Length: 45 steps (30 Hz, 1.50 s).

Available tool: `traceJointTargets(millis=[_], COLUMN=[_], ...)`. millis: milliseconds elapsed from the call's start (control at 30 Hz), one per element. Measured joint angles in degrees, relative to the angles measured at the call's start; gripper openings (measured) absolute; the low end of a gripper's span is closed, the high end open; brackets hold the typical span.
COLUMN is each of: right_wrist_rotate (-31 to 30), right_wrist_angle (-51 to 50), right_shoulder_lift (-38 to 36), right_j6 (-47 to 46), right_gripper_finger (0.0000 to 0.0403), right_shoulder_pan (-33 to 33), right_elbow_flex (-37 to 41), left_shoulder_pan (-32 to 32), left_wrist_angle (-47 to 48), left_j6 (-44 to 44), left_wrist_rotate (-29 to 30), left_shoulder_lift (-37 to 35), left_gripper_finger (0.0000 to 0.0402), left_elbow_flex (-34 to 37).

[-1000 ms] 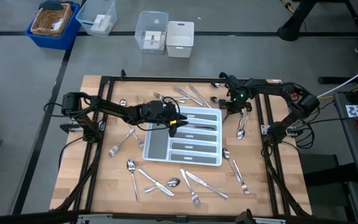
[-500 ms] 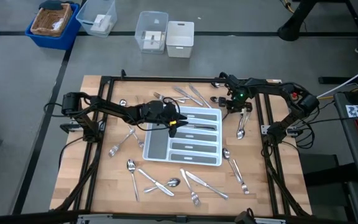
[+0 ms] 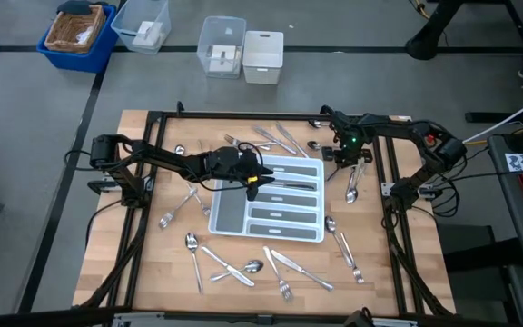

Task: Sort silverware
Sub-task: Put the knife into the organizer tray

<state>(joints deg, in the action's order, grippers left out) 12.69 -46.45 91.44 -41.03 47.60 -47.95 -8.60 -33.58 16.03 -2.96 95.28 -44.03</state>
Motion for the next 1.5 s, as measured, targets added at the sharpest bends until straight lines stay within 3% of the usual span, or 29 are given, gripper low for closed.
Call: traceJointTargets(millis=[333, 600, 833, 1233, 1500], right_wrist_rotate=[0.4, -3.6, -7.1, -7.2, -7.7], right_wrist_angle=[-3.3, -6.8, -3.1, -2.5, 6.9], right_shoulder_lift=[-0.1, -0.1, -0.1, -0.1, -0.1], right_j6=[-3.7, -16.0, -23.8, -30.3, -32.5], right_gripper_finger=[0.0078, 0.0078, 0.0078, 0.0078, 0.0078], right_shoulder_pan=[0.0, -2.9, -4.5, -4.5, -4.5], right_elbow_flex=[-4.1, -4.1, -4.1, -1.5, 1.3], left_shoulder_pan=[0.0, 0.0, 0.0, 0.0, 0.0], left_wrist_angle=[0.0, 0.0, 0.1, 1.9, 1.7], left_j6=[0.0, 0.0, -1.4, -1.6, -1.5], left_wrist_rotate=[0.0, 0.0, 0.0, 0.0, 0.0], left_shoulder_lift=[0.0, 0.0, 0.0, 0.0, 0.0], left_gripper_finger=[0.012, 0.012, 0.012, 0.012, 0.012], left_elbow_flex=[0.0, 0.0, 0.0, 0.0, 0.0])
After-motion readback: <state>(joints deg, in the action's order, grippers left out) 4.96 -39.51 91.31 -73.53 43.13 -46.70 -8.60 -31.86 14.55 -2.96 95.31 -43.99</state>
